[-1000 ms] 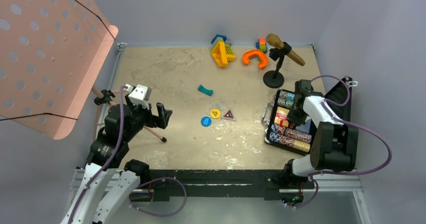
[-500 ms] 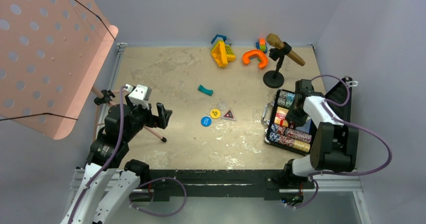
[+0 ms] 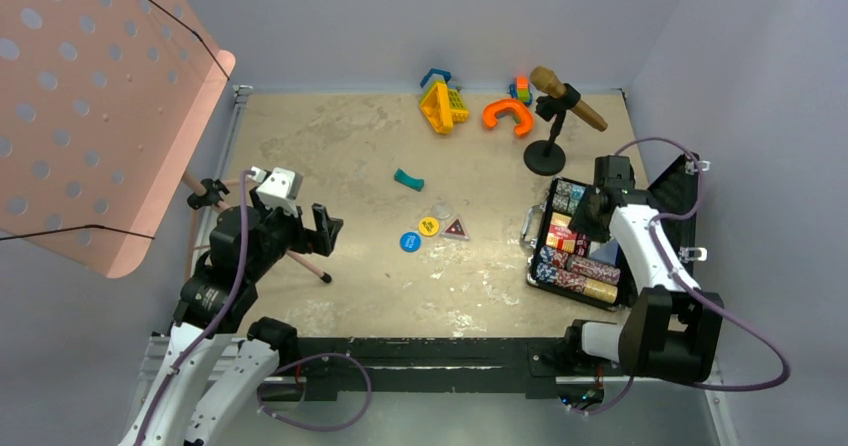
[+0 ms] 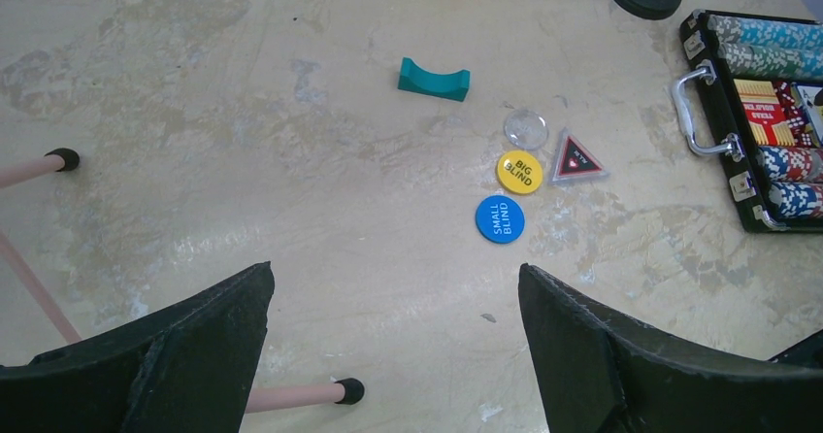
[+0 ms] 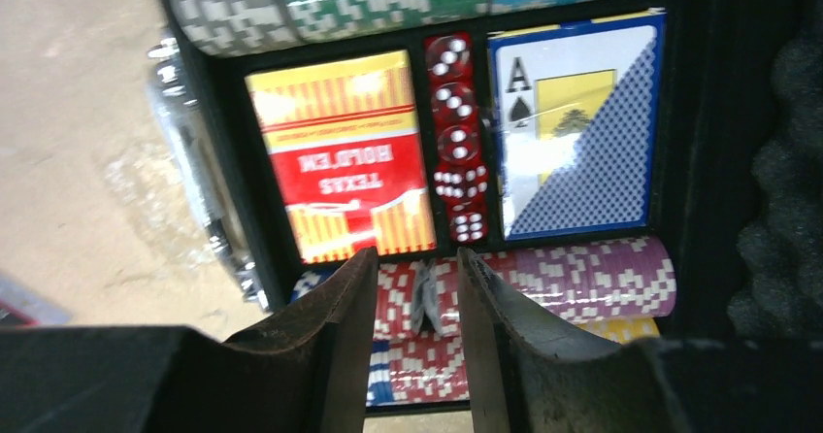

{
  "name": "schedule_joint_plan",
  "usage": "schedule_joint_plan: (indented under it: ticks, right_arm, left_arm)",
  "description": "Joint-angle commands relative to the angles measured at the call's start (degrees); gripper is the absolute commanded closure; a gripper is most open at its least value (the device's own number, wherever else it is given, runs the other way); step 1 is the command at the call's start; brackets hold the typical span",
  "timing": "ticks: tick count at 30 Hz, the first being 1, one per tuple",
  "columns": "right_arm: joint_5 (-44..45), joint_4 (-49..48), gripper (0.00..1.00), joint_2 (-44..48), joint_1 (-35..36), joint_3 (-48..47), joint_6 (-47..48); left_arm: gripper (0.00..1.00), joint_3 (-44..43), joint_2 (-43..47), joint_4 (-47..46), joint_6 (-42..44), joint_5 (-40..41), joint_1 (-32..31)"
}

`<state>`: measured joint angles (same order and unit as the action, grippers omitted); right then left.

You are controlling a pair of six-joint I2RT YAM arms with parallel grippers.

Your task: Pack up texas hold em set

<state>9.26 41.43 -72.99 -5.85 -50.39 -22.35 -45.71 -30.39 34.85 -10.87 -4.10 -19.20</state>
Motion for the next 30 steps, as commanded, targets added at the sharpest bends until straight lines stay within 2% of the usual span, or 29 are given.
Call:
schedule_joint_plan:
  ticks: [1,4,8,14,22,30]
  right_arm:
    - [-4.8,-2.3,0.62,4.2,1.8,-0.4,1.8]
    - [-6.9,-5.8,0.63,6.1,5.6,0.0,1.6]
    - [-9.0,-12.7,0.63,5.9,14.9,0.0,1.3]
    - [-12.1,-24.1,0.64,0.0,26.8,-1.1,-0.2]
    - [-7.0,-24.9,0.63,-15.7,40.3,-11.4,5.6]
    - [-3.7,-20.9,0.55,-27.4,43.8,-20.8,5.8]
  left_arm:
    - [0.00,-0.2,-1.2,-1.4,-0.3,1.5,-0.1]
    - [0.00,-0.4,-1.8,-0.8,-0.8,2.3,-0.1]
    - [0.01,-0.3,-2.0,-0.4,-0.8,2.5,0.0]
    - [0.01,-1.3,-2.4,1.2,0.1,3.8,0.0]
    - [0.01,-1.0,-3.0,1.7,1.3,9.7,0.0]
    - [0.01,-1.1,-3.5,1.8,1.7,10.1,0.0]
